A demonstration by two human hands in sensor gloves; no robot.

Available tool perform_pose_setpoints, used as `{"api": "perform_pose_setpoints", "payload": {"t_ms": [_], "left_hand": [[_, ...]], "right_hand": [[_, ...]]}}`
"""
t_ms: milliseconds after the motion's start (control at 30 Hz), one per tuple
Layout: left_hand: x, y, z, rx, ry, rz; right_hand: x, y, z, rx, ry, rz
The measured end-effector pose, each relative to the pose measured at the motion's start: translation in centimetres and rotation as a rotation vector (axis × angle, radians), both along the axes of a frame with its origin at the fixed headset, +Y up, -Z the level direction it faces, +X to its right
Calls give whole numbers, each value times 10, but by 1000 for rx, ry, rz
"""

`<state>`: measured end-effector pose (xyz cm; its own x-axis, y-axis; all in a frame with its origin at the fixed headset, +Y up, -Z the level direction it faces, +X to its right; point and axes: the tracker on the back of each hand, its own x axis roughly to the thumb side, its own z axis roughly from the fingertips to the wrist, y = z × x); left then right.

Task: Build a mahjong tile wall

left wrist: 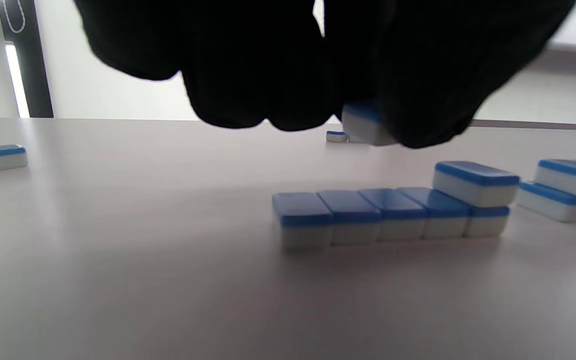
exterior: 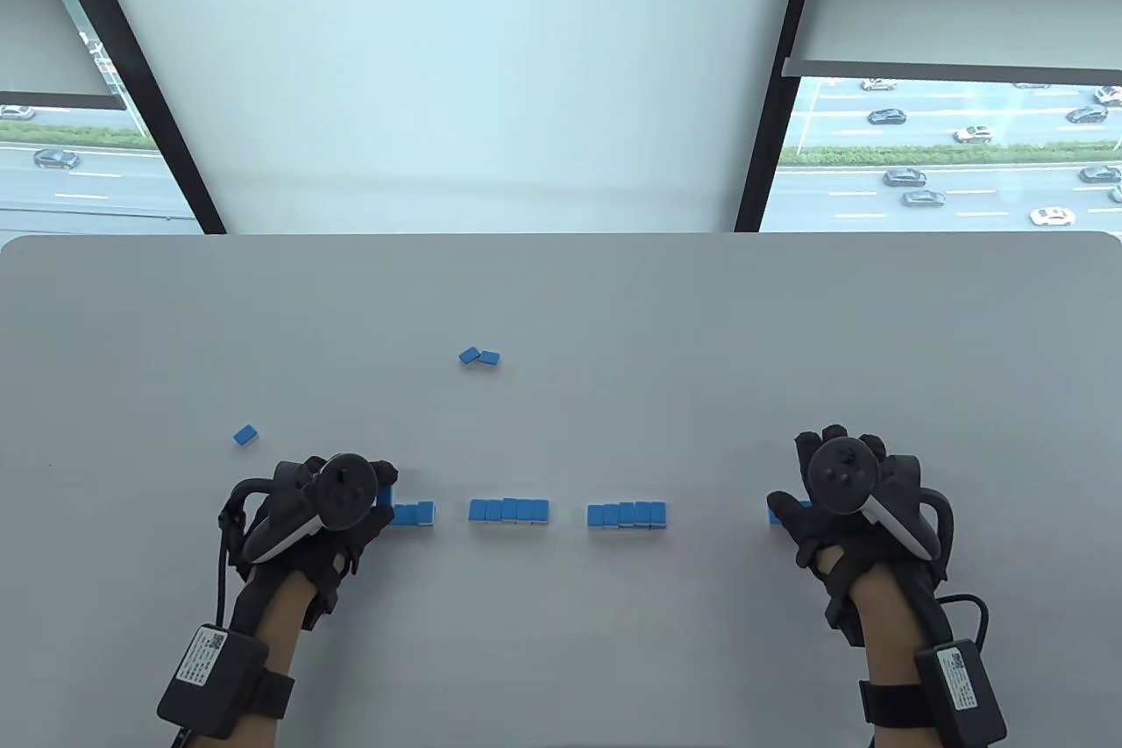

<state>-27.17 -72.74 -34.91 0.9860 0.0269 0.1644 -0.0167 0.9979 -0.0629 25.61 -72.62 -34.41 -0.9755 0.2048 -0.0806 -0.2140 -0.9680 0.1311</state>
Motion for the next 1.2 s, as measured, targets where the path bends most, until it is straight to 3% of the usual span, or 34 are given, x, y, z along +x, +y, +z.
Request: {"api": "perform_pose_setpoints", "payload": {"t_ms": [933,1200], "left_hand": [[20,-16,-2,-44,-60,-18],[12,0,1,-59,-57,86]], "right_hand": [[-4,0,0,-3,7,5],[-2,3,1,11,-1,1]]}}
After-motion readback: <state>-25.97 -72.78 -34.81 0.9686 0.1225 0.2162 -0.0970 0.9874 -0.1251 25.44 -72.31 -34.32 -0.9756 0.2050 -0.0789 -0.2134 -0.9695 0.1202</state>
